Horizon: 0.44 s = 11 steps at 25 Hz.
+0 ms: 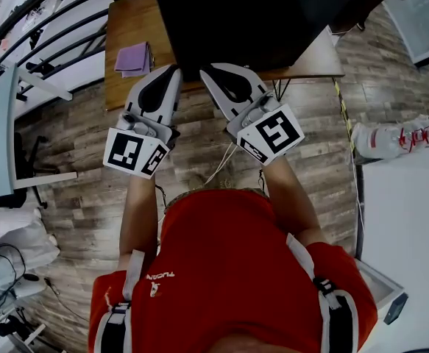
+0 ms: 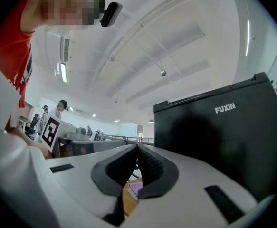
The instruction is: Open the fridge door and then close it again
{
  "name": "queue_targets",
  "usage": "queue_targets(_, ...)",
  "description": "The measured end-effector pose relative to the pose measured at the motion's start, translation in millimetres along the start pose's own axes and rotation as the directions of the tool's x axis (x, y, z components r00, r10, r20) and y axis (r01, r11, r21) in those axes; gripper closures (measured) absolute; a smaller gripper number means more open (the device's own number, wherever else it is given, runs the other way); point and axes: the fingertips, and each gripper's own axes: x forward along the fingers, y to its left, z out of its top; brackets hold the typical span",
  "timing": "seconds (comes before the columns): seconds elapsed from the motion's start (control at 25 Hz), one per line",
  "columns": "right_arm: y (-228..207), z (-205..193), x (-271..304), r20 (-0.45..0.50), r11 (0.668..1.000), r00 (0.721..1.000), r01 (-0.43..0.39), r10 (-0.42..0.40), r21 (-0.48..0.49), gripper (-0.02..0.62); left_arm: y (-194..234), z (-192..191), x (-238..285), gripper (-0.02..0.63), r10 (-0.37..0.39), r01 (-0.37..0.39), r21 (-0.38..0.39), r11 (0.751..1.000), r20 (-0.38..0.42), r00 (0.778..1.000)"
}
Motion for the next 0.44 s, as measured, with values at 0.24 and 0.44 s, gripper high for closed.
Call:
queue_targets(0.24, -2.9, 1.0, 2.8, 0.003, 1.000, 1.000, 0.005, -0.005, -0.001, 0.569, 4.6, 0.8, 1.5, 0.597, -0.001, 0.001, 0.000, 1.000, -0.002, 1.000)
queue_targets(0.44, -1.1, -0.3, -0.8, 0.004, 1.000, 1.000, 0.006, -0.006, -0.002, 0.569, 1.9, -0.5, 0.2, 0.597, -0.003, 0.003, 0.002, 1.000, -0.002, 1.000)
